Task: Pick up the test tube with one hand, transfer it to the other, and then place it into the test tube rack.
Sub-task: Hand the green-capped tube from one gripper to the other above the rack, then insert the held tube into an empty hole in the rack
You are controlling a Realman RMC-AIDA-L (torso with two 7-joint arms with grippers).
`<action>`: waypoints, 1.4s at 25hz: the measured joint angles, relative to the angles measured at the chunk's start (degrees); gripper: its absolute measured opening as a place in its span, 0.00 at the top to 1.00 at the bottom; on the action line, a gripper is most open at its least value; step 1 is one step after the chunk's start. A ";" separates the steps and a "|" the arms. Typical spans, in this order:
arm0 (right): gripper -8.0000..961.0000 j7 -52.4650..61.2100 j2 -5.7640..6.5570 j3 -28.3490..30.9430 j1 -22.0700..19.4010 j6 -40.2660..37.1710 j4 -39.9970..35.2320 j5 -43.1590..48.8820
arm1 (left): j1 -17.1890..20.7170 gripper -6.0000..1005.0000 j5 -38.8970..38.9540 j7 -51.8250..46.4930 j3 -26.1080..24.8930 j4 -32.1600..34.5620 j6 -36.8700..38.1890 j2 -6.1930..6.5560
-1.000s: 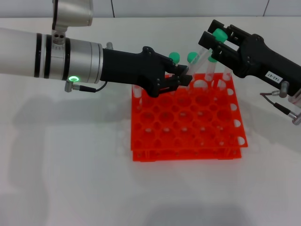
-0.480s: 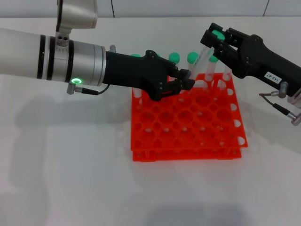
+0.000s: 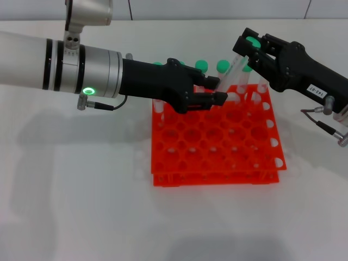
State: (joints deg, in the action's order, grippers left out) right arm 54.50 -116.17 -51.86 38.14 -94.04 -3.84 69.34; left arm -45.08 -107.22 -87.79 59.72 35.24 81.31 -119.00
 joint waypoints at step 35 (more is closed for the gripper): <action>0.72 11.03 1.05 -6.79 0.44 2.14 -21.23 11.36 | 45.24 0.11 11.25 -23.48 0.85 59.81 7.06 -0.55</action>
State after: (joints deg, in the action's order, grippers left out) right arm 65.53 -115.12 -58.65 38.58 -91.90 -25.07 80.70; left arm 0.16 -95.97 -111.27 60.57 95.04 88.37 -119.55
